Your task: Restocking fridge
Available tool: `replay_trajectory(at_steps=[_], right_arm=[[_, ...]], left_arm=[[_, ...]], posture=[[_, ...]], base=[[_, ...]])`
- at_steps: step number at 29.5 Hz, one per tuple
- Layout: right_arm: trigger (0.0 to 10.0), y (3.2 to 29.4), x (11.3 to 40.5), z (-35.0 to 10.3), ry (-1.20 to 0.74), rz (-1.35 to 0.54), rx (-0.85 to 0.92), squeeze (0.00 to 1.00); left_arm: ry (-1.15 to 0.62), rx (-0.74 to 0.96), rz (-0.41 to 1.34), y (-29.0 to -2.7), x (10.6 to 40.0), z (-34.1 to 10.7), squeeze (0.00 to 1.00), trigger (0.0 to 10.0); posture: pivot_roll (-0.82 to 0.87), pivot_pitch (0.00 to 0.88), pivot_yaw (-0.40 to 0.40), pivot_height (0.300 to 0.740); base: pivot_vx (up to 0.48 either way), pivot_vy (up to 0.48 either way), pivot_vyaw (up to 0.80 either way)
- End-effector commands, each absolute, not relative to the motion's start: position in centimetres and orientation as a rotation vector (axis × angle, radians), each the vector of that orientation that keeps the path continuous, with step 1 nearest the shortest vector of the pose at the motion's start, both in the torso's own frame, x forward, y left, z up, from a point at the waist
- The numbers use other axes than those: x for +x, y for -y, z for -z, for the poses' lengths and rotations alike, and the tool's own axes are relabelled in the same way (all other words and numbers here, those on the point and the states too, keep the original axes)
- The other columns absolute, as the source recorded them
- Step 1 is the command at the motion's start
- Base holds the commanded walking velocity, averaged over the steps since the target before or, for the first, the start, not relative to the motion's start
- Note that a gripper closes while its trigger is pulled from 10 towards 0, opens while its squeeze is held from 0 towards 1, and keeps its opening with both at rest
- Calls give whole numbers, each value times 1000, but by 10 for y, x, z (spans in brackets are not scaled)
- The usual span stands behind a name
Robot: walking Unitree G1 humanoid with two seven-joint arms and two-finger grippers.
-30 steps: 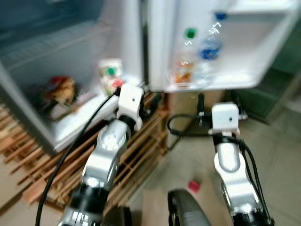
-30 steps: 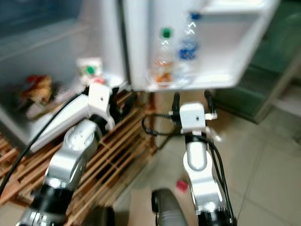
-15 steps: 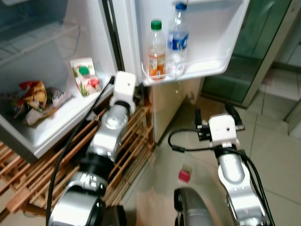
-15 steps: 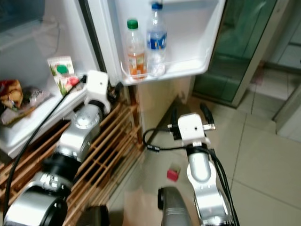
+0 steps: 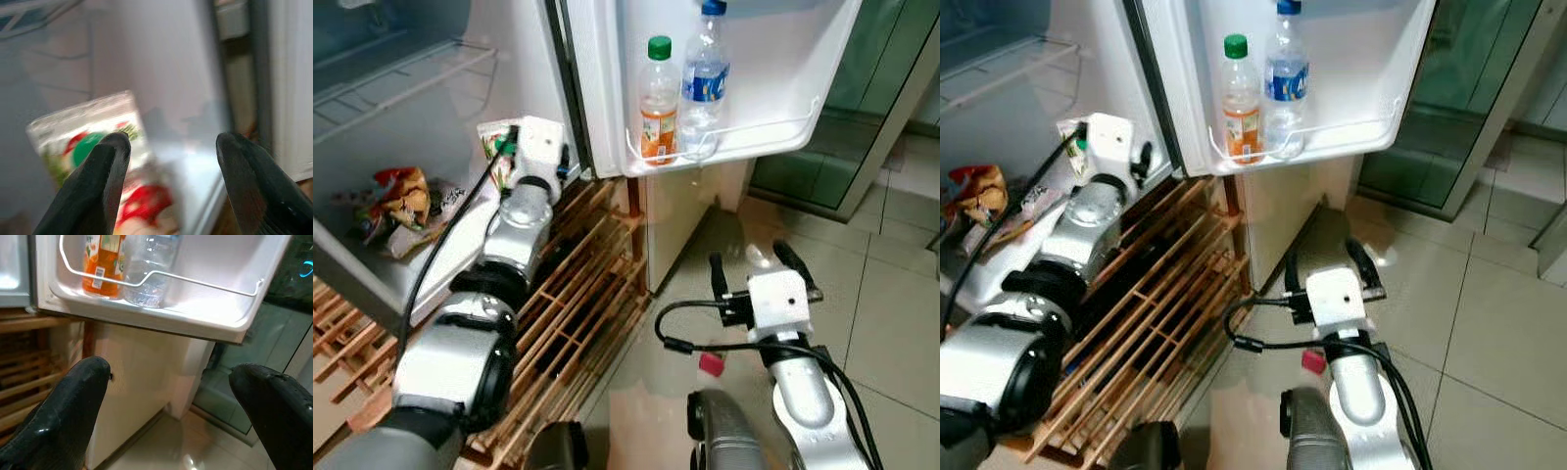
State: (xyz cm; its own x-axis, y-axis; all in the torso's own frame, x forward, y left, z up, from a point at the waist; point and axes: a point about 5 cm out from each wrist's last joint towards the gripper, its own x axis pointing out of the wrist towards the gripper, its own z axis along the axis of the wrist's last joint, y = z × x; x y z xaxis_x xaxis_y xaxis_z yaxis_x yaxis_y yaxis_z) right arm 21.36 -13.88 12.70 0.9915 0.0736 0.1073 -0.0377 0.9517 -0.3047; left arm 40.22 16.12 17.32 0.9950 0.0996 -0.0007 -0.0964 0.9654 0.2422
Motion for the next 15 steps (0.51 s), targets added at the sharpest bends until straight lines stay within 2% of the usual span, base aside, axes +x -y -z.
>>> replay_trajectory(at_steps=[1, 5, 15], right_arm=[[10000, 135, 208, -130, 110, -78, -286, 392], [10000, 119, 194, -136, 90, -192, -231, 392], [10000, 114, 183, -137, 40, -231, -237, 392]], left_arm=[[3, 244, -129, -166, 406, -182, 0, 10000], [1, 226, -189, -173, 408, -186, 0, 10000], [-52, 167, -188, -168, 409, -179, 0, 10000]], posture=[[-410, 66, 158, 638], [-428, 100, 155, 638], [-451, 149, 140, 638]], base=[[0, 0, 0], [0, 0, 0], [0, 0, 0]])
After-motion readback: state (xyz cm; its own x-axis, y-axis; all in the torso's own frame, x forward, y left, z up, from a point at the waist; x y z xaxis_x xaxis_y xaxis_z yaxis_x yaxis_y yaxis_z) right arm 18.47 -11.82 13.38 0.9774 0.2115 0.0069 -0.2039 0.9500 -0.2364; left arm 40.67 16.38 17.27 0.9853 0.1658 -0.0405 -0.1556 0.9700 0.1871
